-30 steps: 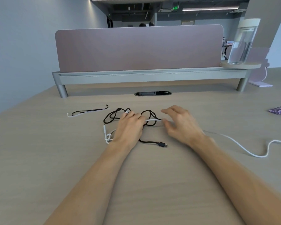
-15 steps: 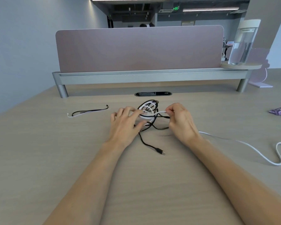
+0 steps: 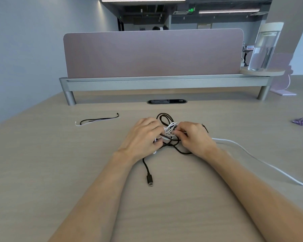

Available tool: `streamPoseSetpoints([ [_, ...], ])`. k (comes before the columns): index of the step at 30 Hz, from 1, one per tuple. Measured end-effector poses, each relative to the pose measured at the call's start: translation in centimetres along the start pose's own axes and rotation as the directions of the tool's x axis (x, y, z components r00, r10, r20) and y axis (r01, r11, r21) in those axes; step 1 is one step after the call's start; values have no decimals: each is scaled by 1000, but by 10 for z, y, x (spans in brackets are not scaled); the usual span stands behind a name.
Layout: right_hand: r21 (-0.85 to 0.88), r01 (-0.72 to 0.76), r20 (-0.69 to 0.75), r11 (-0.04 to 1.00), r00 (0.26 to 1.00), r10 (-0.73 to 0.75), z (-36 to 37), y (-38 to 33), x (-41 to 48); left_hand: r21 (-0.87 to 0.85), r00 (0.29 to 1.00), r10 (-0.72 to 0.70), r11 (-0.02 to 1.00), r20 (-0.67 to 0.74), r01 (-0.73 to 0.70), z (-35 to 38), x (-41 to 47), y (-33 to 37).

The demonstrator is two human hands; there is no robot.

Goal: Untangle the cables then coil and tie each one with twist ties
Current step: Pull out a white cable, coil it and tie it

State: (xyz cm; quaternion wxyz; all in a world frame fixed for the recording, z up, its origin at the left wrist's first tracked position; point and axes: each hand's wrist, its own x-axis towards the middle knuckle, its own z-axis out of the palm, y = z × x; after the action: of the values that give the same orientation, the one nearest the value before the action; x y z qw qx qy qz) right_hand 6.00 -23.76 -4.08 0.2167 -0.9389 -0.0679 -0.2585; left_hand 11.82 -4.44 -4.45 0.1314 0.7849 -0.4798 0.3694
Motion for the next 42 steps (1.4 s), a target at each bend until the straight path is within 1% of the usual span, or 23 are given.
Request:
streamPoseSetpoints([
  [1,-5,-15,-30,1000,999,15,0,2,2,0,1000,-19,1000,9,19,-1,0,1],
  [3,28,-96,-103,995,990,98,-3,6,6,12,998,-54,998,27,54,-3,0,-1],
  [6,161,-206,-215,965,947,239,-8,10,8,90,997,-40,995,71,33,-3,-1,-5],
  [8,236,-219,-280,947,918,282,-11,9,10,150,995,-66,987,68,55,-1,-2,-9],
  [9,252,-217,-305,943,907,290,-13,8,11,181,991,-115,978,62,102,-1,-2,-10],
  [11,276,-230,-307,933,899,312,-13,8,13,247,975,-206,952,79,181,-2,-3,-10],
  [13,297,-251,-243,921,913,327,-13,7,13,254,955,-264,941,136,224,-4,-5,-5],
  [15,279,-251,-159,927,940,302,-11,3,11,169,919,-328,940,220,296,-6,-4,2],
  [18,196,-244,-72,950,962,262,-7,-1,9,19,852,-460,882,252,471,-6,-1,9],
  [20,80,-234,2,969,972,234,-5,-1,9,-18,830,-482,862,280,506,-3,-1,9],
  [21,29,-228,35,973,973,227,-4,-1,9,-30,817,-476,858,324,512,-2,-2,7],
  [23,1,-211,29,977,977,211,-3,1,8,-107,773,-450,831,447,545,0,-2,5],
  [25,68,-201,-34,977,978,204,-4,0,7,-214,736,-420,774,531,596,-2,0,6],
  [26,128,-209,-68,969,973,219,-5,-1,7,-238,728,-420,754,542,613,-4,2,7],
  [27,190,-226,-100,956,964,248,-6,-2,8,-236,725,-427,750,540,617,-5,2,8],
  [28,239,-250,-129,938,949,286,-7,-3,9,-203,738,-430,777,520,596,-7,2,8],
  [30,290,-307,-158,907,919,361,-9,-1,10,-67,812,-392,884,434,462,-8,-1,9],
  [32,312,-345,-155,886,901,405,-10,2,11,63,867,-329,942,373,330,-8,-2,8],
  [33,318,-347,-146,883,902,407,-9,1,10,78,875,-325,944,358,319,-7,-2,8],
  [34,321,-336,-134,886,910,393,-8,-1,10,56,872,-345,936,347,348,-5,-2,7],
  [36,311,-292,-126,905,931,343,-3,-7,9,-85,845,-442,870,301,485,-2,-2,6],
  [38,284,-251,-140,926,944,298,1,-10,8,-262,786,-566,742,248,617,0,0,7],
  [42,285,-199,-123,938,962,242,4,-13,8,-405,654,-731,548,194,732,-2,11,14],
])
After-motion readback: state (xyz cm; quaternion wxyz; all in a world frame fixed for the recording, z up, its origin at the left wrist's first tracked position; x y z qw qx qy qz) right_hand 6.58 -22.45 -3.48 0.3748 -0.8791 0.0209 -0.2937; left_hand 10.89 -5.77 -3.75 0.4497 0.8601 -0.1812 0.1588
